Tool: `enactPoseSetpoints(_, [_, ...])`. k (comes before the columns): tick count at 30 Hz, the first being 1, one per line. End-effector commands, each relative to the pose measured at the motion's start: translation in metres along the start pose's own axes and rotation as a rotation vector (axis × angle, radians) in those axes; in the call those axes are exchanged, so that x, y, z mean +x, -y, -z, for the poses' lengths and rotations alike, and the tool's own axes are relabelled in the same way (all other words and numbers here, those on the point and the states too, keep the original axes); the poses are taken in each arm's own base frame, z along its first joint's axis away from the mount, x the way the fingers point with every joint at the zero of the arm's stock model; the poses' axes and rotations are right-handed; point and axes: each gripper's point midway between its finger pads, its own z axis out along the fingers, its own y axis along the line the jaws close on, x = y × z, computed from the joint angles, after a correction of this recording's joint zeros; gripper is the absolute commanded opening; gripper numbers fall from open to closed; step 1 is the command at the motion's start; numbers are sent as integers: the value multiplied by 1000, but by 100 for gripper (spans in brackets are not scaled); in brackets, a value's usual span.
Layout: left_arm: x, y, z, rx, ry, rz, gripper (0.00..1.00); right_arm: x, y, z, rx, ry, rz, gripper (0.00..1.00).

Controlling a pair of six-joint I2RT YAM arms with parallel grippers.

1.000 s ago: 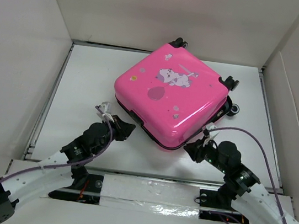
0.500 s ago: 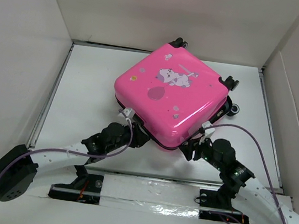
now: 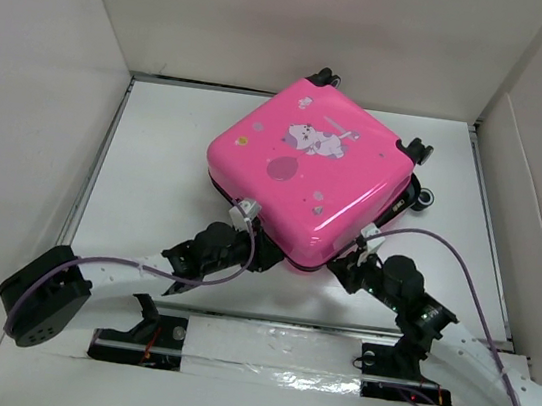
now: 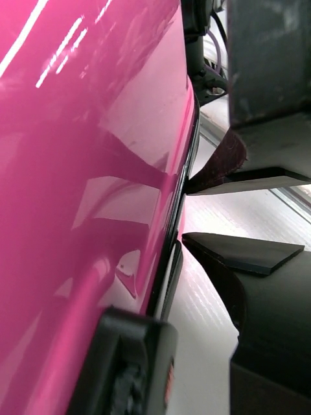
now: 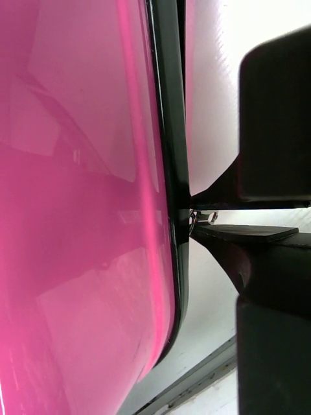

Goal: Pack the luggage

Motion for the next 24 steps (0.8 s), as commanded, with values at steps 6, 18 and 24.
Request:
enactPoseSetpoints(6, [-69, 50, -18, 120, 225, -22, 27, 18, -57, 12, -165, -114, -17, 0])
enactPoseSetpoints(18, [-80, 59, -42, 122, 270, 43, 26, -20, -159, -14, -133, -142, -41, 0])
enactPoseSetpoints(24, [-84, 53, -39, 82, 288, 41, 25, -63, -171, -64, 16, 141, -163, 0])
